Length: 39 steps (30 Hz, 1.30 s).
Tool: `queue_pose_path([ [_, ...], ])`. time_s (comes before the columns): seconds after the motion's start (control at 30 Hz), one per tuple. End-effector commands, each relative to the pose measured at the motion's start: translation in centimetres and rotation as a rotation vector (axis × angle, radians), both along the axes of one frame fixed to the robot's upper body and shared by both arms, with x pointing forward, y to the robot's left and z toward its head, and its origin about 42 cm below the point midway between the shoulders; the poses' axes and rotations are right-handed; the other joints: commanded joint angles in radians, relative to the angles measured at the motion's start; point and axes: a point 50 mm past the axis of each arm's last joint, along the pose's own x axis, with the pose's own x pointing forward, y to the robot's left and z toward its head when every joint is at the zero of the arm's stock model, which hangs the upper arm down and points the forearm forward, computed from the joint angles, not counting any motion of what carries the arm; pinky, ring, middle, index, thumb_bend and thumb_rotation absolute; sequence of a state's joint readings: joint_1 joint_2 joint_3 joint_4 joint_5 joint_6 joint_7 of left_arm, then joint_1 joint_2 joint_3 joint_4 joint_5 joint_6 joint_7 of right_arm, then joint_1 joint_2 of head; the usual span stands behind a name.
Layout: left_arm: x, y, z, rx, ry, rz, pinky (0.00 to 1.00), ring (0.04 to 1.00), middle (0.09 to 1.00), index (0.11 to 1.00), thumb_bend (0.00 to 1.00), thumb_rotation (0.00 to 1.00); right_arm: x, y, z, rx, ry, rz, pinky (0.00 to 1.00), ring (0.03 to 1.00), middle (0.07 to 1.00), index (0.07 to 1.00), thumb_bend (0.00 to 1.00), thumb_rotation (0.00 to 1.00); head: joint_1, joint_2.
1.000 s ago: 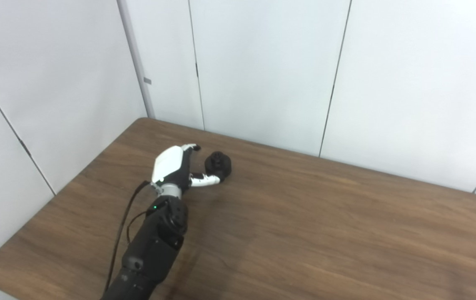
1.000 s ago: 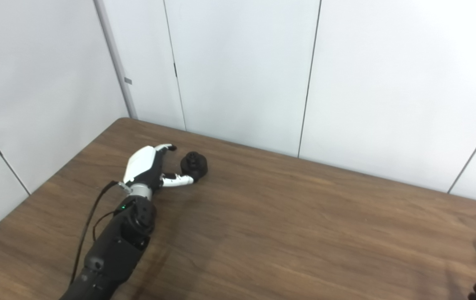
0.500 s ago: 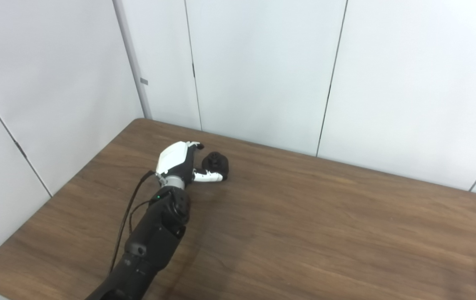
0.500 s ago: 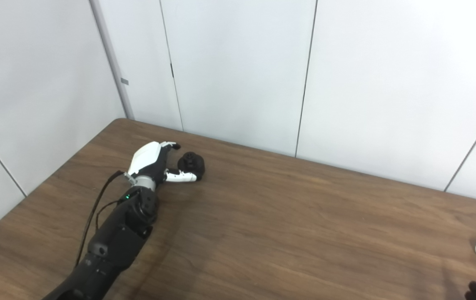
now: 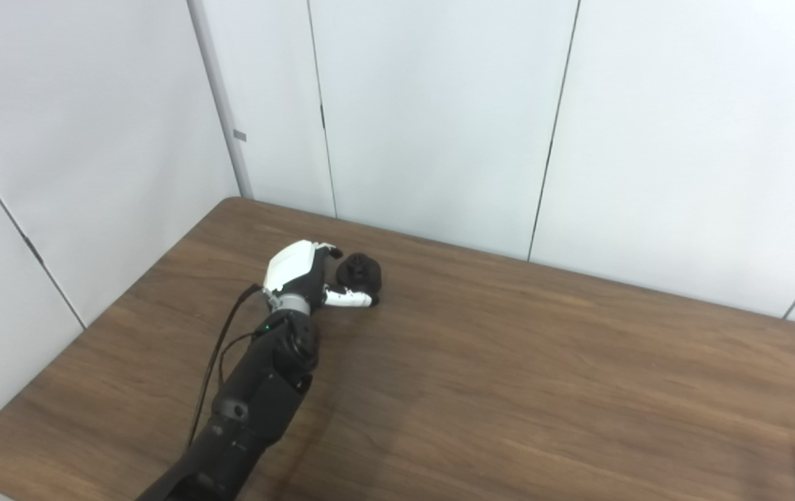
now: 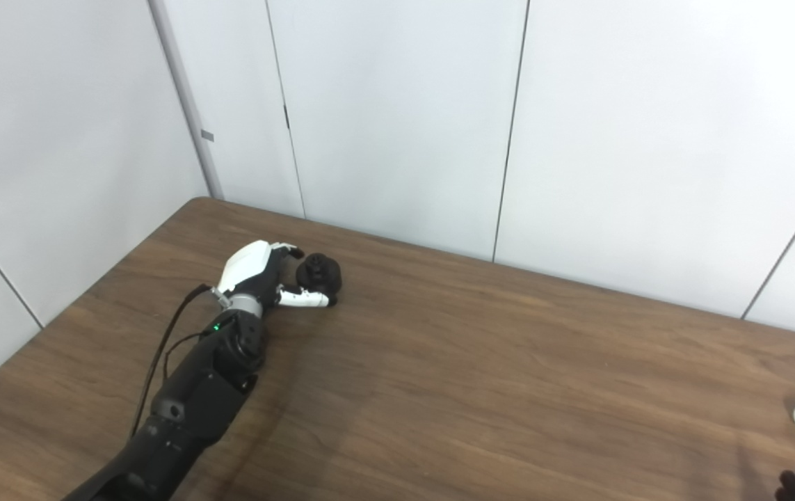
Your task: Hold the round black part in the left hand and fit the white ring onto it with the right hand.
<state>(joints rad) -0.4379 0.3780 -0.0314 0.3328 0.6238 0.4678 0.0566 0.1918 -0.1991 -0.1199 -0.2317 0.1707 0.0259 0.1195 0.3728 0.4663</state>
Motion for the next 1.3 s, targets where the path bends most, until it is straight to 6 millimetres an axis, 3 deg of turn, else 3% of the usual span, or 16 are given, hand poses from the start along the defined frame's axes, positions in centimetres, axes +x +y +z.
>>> queue_pose_path([
  [0.0, 1.3, 0.7, 3.0, 0.040, -0.079, 0.005, 1.00, 0.992, 0.936, 0.795, 0.95, 0.35, -0.6, -0.2, -0.1, 0.006, 0.019, -0.008, 1.00, 1.000, 0.995, 1.000, 0.53, 1.00, 0.000, 0.001],
  [1.27, 3.0, 0.1, 3.4, -0.013, -0.093, 0.012, 1.00, 0.975, 0.902, 0.699, 0.89, 0.28, -1.2, -0.2, -0.1, -0.013, 0.019, -0.022, 1.00, 1.000, 0.986, 1.000, 0.53, 1.00, -0.023, 0.014],
])
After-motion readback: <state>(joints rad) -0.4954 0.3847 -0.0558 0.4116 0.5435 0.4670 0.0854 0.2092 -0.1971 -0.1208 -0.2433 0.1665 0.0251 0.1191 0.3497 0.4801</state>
